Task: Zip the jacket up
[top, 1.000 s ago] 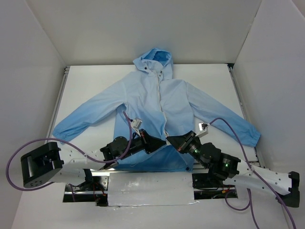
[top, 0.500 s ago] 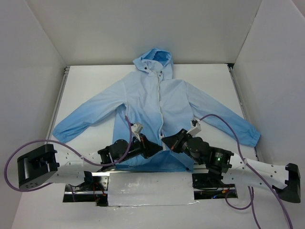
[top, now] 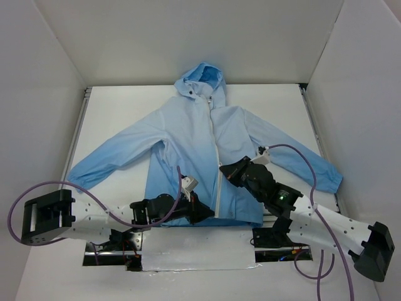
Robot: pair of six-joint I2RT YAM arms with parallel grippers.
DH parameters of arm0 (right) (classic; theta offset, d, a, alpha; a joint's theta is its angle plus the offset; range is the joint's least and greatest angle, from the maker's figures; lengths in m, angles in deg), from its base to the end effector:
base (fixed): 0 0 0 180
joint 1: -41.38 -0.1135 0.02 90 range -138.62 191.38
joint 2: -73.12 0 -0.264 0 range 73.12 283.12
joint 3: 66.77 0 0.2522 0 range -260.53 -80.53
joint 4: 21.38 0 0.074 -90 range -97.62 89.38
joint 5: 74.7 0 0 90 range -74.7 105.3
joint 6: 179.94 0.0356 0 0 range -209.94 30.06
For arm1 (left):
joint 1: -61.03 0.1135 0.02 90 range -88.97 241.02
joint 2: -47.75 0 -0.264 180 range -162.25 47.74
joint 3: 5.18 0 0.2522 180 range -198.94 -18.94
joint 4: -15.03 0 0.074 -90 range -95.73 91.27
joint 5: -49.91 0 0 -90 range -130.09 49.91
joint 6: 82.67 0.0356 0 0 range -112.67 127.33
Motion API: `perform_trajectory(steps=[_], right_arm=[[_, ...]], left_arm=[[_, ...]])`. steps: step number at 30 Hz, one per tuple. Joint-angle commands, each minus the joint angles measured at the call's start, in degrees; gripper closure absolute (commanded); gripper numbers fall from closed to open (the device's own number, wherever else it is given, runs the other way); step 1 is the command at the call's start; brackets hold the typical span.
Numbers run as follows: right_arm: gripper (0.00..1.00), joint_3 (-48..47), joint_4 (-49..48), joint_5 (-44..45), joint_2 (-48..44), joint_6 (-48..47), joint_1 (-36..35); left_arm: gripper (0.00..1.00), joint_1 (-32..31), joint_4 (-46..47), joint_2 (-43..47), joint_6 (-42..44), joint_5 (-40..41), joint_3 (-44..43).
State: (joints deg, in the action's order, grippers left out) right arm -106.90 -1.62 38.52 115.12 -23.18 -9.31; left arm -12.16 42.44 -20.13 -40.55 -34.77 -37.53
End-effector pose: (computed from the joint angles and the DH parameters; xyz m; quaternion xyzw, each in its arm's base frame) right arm 0.1218 0.1266 0.2426 0.2252 0.7865 0.3840 0.4280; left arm 0.0709 -0.2232 0.1960 0.1356 0.7429 -0.5527 0.3525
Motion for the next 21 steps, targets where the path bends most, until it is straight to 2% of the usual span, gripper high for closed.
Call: perform_trajectory(steps=[1, 7, 8, 11, 17, 21], right_arm=[[1.0, -4.6, -9.2, 2.3, 1.8, -1.9, 4.0], [1.0, -9.8, -18.7, -8.8, 13.2, -8.1, 15.0], [1.0, -10.9, -21.4, -12.6, 17.5, -8.6, 17.9], [1.0, -15.8, -25.0, -16.6, 26.9, -10.5, 21.6], [1.0, -30.7, -27.1, -22.7, 46.5, -15.1, 27.3], [1.0, -45.9, -24.9, -26.6, 58.5, -15.8, 30.1]], left_arm=[[1.0, -3.7, -2.8, -0.2, -0.2, -3.3, 1.9], [1.0, -7.3, -6.1, -0.2, -1.9, 2.1, 2.2], [1.0, -7.6, -6.3, 0.2, -2.0, 2.8, 2.7], [1.0, -8.4, -7.2, 1.3, -3.3, 5.5, 3.4], [1.0, -9.6, -12.0, 4.4, -4.7, 10.7, 3.5], [1.0, -11.7, -13.6, 6.9, -6.3, 14.8, 4.3]])
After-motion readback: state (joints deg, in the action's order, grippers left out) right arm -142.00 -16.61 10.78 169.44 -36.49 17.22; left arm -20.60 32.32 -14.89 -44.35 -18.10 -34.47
